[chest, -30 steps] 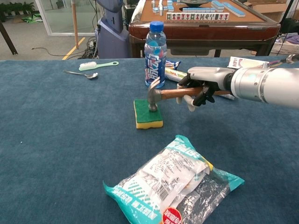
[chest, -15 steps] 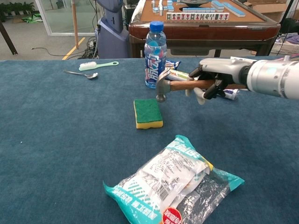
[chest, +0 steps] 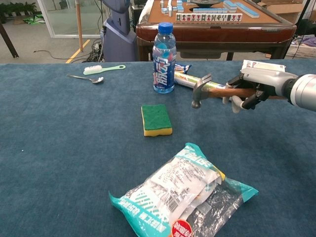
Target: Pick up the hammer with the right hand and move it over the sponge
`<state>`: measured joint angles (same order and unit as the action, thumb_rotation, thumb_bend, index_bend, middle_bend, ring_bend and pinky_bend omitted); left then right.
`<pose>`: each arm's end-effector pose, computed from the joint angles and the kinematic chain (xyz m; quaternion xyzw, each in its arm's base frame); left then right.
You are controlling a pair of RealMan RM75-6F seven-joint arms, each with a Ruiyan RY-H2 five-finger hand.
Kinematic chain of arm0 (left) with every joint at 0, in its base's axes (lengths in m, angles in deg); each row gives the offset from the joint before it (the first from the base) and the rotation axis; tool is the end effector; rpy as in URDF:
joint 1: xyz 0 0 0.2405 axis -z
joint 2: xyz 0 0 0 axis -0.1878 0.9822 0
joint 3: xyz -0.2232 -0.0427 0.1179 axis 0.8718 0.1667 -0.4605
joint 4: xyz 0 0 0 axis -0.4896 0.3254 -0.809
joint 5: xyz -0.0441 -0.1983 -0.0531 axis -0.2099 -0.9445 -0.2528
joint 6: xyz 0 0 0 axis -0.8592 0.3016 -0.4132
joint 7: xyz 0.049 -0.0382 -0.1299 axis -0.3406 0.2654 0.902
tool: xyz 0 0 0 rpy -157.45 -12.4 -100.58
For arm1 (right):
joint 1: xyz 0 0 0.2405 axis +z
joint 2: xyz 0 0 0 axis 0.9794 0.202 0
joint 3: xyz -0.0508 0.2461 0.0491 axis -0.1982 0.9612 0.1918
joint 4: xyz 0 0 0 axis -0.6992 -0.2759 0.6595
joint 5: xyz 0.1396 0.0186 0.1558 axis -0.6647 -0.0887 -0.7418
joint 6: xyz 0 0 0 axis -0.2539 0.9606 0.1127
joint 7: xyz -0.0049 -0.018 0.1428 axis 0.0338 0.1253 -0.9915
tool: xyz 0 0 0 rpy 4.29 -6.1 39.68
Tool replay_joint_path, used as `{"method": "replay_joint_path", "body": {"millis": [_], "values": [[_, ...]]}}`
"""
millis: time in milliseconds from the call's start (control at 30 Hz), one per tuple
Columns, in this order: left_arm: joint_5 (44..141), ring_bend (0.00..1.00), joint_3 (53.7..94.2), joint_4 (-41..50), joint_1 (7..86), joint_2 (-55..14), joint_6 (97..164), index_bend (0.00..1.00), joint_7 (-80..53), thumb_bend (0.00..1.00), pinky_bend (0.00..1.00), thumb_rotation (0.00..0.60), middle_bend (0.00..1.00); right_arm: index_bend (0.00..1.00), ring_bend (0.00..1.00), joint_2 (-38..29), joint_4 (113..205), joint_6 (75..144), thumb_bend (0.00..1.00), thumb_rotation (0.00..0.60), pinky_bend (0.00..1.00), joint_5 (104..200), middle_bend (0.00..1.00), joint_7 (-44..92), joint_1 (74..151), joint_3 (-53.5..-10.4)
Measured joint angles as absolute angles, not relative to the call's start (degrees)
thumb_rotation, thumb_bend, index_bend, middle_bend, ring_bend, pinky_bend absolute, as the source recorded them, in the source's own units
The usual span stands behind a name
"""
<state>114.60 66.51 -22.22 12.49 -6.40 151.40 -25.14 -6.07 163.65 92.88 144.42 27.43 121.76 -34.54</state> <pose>-0.2957 0.1543 0.1209 -0.5839 -0.4236 -0.3492 0.5980 -0.2017 -0.3632 -0.0022 0.6724 -0.5222 0.3414 0.3983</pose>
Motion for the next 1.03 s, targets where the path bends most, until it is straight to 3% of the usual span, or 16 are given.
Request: {"method": "replay_joint_path", "body": {"millis": [67, 200, 567, 1033], "values": [[114.6, 0.00, 66.5, -22.3, 12.5, -6.4, 151.4, 0.00, -25.2, 0.23, 0.00, 0.600, 0.00, 0.18, 0.20, -6.5, 162.7, 92.8, 0.52, 0.600, 0.33, 145.9, 0.26, 25.9, 121.1, -34.6], [114.5, 0.00, 66.7, -22.4, 12.8, -6.5, 151.2, 0.00, -25.6, 0.23, 0.00, 0.600, 0.00, 0.01, 0.12, -6.3, 162.5, 94.3, 0.41, 0.600, 0.27, 149.1, 0.15, 24.2, 119.6, -34.6], [114.5, 0.00, 67.5, -22.4, 13.9, -6.7, 150.5, 0.00, -25.7, 0.23, 0.00, 0.600, 0.00, 0.00, 0.11, 0.2, 170.4, 106.3, 0.41, 0.600, 0.26, 156.7, 0.13, 22.1, 112.2, -35.4], [114.4, 0.00, 68.3, -22.5, 15.0, -7.4, 150.2, 0.00, -26.5, 0.23, 0.00, 0.600, 0.00, 0.07, 0.11, 12.5, 183.2, 128.4, 0.41, 0.600, 0.26, 163.5, 0.22, 28.8, 94.4, -41.6]]}}
